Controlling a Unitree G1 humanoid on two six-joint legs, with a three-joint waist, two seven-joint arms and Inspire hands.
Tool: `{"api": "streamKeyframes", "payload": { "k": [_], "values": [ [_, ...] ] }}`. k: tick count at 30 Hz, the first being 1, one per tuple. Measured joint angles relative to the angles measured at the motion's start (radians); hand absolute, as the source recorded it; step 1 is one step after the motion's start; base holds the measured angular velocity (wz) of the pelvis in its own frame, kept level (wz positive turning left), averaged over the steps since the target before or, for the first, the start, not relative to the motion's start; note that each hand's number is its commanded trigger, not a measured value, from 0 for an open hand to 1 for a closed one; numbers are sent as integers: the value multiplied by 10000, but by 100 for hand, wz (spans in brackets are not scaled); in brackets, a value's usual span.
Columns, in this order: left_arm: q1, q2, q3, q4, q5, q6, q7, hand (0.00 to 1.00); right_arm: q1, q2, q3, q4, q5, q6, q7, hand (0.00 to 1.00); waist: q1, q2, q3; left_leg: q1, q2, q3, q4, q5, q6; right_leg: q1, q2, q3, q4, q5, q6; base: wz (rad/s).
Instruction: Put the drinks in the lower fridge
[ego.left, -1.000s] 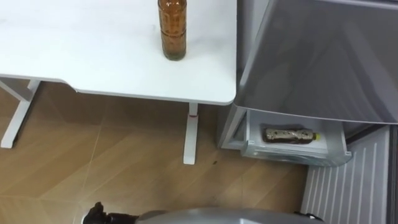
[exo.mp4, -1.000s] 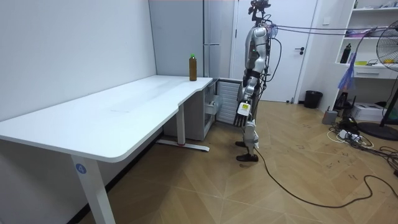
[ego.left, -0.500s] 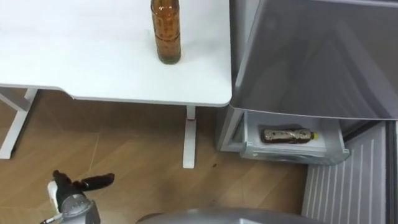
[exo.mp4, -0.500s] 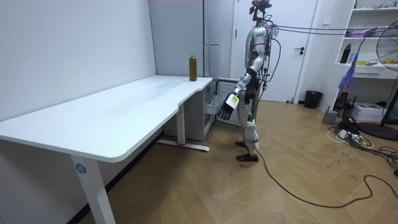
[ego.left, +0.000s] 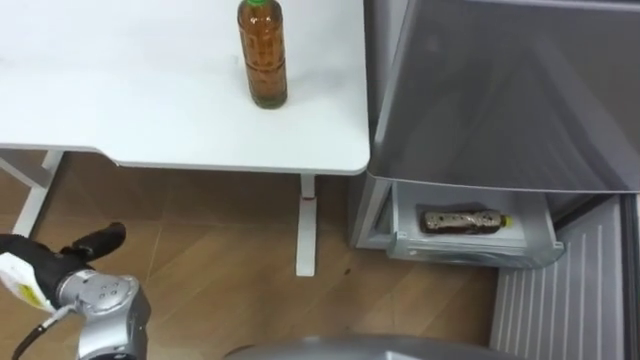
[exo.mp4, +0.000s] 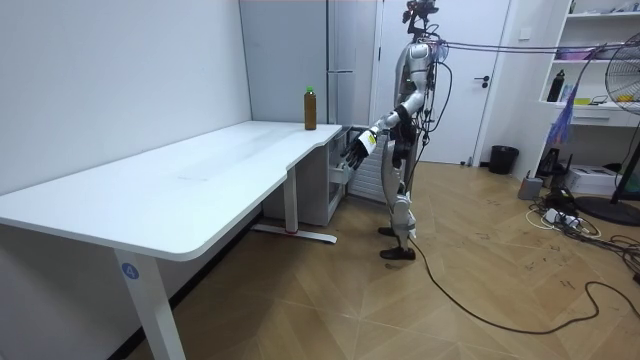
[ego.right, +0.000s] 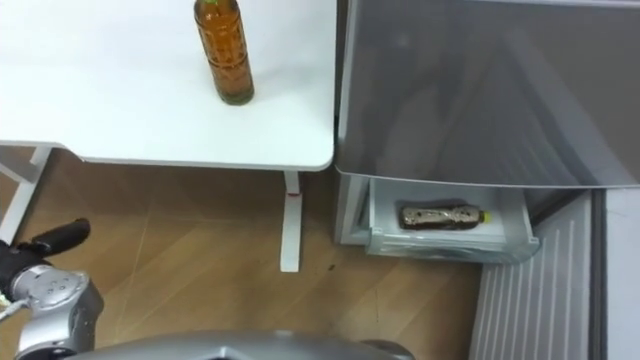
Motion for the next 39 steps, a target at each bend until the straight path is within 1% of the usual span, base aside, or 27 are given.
{"api": "streamKeyframes", "payload": {
  "k": [1, 5, 6, 8, 13, 17, 18, 20, 24, 28, 29, 30, 33, 35, 37, 39],
  "values": [
    [0, 0, 1, -437, 16, -42, 176, 0, -1, 0, 0, 1, -3, 0, 3, 0, 0, -1, 0, 4, -2, 0, 0, 0, 0, 1, -1, -1, 0, 0, 0, 0],
    [4, 1, -7, -1599, 93, -247, 452, 0, 7, -3, -26, 77, -1, 0, -8, 0, -48, 14, 7, -23, -2, -27, 6, -5, -1, 26, -2, -17, -6, 0, 0, 0],
    [2, 2, -15, -1720, 113, -252, 464, 0, 5, -2, -23, 94, -3, 3, -9, 0, -66, 14, 7, -39, -4, -37, 10, -6, -1, 14, -2, -15, -9, -1, 0, 0],
    [-19, 4, -42, -1982, 496, -260, 477, 0, -12, -12, -19, 179, -8, 7, -23, 0, -64, 30, 8, -93, -12, -40, 19, -5, -1, -49, -3, 5, -12, -2, -3, 0],
    [-21, 13, -55, -2261, 560, -259, 278, 0, 14, -19, -21, 246, -9, 8, -28, 0, -112, 74, 12, -59, -29, -101, 9, -4, 1, -43, -7, 8, -21, -6, -6, 0],
    [-14, 10, -261, -3090, 443, -243, -144, 0, 15, -20, -18, 319, -247, 12, -2, 0, -159, 54, 31, -77, -24, -136, -8, -4, 2, -31, -5, 4, -13, -8, -3, 2],
    [-14, 10, -304, -3175, 443, -243, -201, 0, 7, -21, -18, 317, -311, 11, 0, 0, -180, 54, 32, -76, -24, -135, -11, -5, 2, -31, -3, 6, -12, -8, -3, 0],
    [-15, 11, -425, -3281, 443, -245, -506, 0, -32, -20, -29, 291, -599, 5, 23, 0, -336, 56, 35, -72, -17, -134, -15, -5, 1, -33, 3, 12, -3, -9, -3, 0],
    [-17, 4, -736, -3281, 426, -244, -1044, 0, -87, -16, -26, 281, -1032, 60, 2, 0, -394, 36, 48, -63, -12, -128, -14, -5, 1, -46, 6, 18, 18, -10, -6, 0],
    [-44, -1, -1024, -3280, -111, -240, -1725, 0, -93, -16, -6, 289, -1227, 78, -4, 0, -418, 9, 64, -58, -14, -128, -13, -5, 1, -3, 7, 25, 30, -10, -6, 0],
    [-63, -2, -1041, -3280, -263, -240, -1927, 0, -142, -16, -16, 302, -1269, 64, -1, 0, -473, -10, 93, -44, -13, -131, 2, -5, 1, 49, 7, 13, 36, -10, -6, 0],
    [-62, -3, -1043, -3280, -344, -240, -2029, 0, -177, -17, -31, 324, -1336, 55, 1, 0, -513, -13, 100, -37, -13, -129, 2, -5, 1, 55, 6, 11, 35, -10, -6, 0],
    [-66, -1, -1043, -3284, -738, -242, -2445, 0, -284, -20, -38, 332, -1635, 18, 17, 0, -632, -19, 104, -10, -12, -128, 1, -6, 3, 82, 6, 8, 34, -10, -6, 0],
    [-69, 15, -1166, -3284, -1320, -247, -2841, 0, -289, -19, -35, 305, -1781, -23, 91, 0, -677, -23, 107, -32, -11, -115, -3, -8, 4, 57, 5, 15, 28, -9, -7, 0],
    [-69, 12, -1282, -3283, -1588, -247, -3240, 0, -283, -20, -42, 310, -1944, -34, 105, 0, -689, -37, 112, -51, -9, -112, -3, -8, 3, 35, 6, 16, 28, -9, -7, 0],
    [-70, 12, -1380, -3283, -1601, -247, -3631, 0, -292, -20, -52, 313, -2117, -52, 135, 0, -727, -42, 113, -72, -7, -112, -3, -7, 3, 14, 8, 16, 29, -9, -7, 0]
  ]
}}
